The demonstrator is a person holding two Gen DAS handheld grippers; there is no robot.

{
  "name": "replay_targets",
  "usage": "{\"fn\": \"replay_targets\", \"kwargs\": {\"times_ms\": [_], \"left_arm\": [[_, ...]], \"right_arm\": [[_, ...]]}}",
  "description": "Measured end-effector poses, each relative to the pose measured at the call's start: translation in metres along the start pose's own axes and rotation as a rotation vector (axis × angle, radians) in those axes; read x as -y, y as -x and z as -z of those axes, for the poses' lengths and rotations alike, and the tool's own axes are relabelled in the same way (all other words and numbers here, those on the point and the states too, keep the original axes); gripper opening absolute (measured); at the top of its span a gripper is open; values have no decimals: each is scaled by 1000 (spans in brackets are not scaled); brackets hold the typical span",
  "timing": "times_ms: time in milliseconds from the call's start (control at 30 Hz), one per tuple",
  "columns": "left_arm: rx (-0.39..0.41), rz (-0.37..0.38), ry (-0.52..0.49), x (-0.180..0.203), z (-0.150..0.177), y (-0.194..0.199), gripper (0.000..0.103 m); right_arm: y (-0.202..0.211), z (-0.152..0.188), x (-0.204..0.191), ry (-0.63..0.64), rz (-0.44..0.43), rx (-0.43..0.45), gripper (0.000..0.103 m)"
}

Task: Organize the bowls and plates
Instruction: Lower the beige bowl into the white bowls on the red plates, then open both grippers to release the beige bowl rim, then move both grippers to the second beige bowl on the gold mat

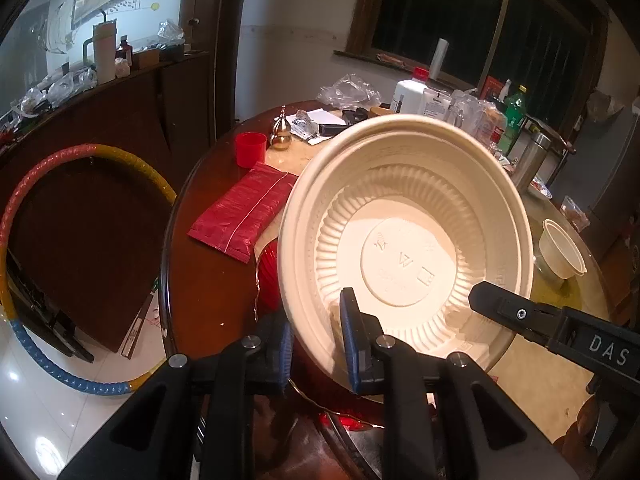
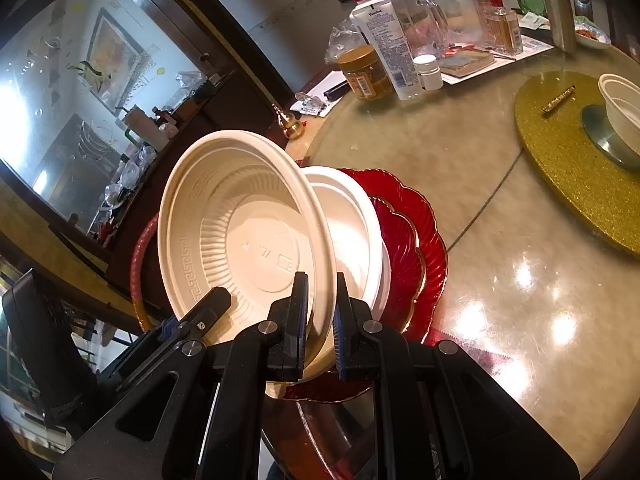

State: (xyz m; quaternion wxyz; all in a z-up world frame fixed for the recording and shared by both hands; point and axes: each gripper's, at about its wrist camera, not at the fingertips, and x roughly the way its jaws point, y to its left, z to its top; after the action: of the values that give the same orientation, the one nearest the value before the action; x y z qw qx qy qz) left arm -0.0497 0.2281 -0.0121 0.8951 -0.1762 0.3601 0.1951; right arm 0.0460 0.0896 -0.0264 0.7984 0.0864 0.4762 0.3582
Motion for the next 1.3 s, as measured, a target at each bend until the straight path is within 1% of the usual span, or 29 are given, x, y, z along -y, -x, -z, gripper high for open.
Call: {"fn": "replay_targets", "kwargs": {"times_ms": [267, 333, 467, 533, 600, 667, 700, 733, 767, 800, 833, 867, 900, 1000, 1300], "left_arm": [[-1, -1, 2, -2, 0, 0, 22], [4, -10, -3, -1, -2, 0, 24], [24, -27, -10, -2, -7, 1, 35], [27, -31, -11, -2, -10, 0, 36], [29, -42, -21, -2, -13, -2, 47], [35, -50, -34, 0, -15, -2, 50], [39, -54, -42, 1, -16, -1, 53], [42, -56, -48, 1, -17, 0, 57], [47, -58, -54, 2, -18, 1, 69], [57, -63, -58, 3, -18, 3, 79], [67, -69, -62, 5, -19, 5, 80], [75, -73, -66, 5, -19, 7, 80], [84, -83, -73, 6, -19, 9, 80], [98, -103, -87, 9, -21, 12, 80], [92, -125, -110, 15, -22, 12, 81]], "right_arm": [[2, -1, -2, 4, 6, 9, 11], [4, -2, -3, 4, 6, 16, 11], [9, -3, -4, 2, 10, 36, 14], [10, -4, -4, 3, 15, 40, 15], [11, -4, -3, -1, 15, 42, 16], [12, -5, -2, -6, 12, 43, 16], [12, -6, -1, -7, 13, 44, 16], [12, -7, -1, -8, 14, 45, 16], [12, -9, -1, -8, 15, 47, 16], [14, -11, -1, -11, 21, 54, 18], [16, -13, -1, -14, 30, 67, 32], [19, -14, -1, -17, 33, 81, 53], [22, -16, -1, -22, 36, 99, 68], [30, -18, 1, -34, 36, 133, 69], [28, -19, 12, -74, 24, 106, 69]]}}
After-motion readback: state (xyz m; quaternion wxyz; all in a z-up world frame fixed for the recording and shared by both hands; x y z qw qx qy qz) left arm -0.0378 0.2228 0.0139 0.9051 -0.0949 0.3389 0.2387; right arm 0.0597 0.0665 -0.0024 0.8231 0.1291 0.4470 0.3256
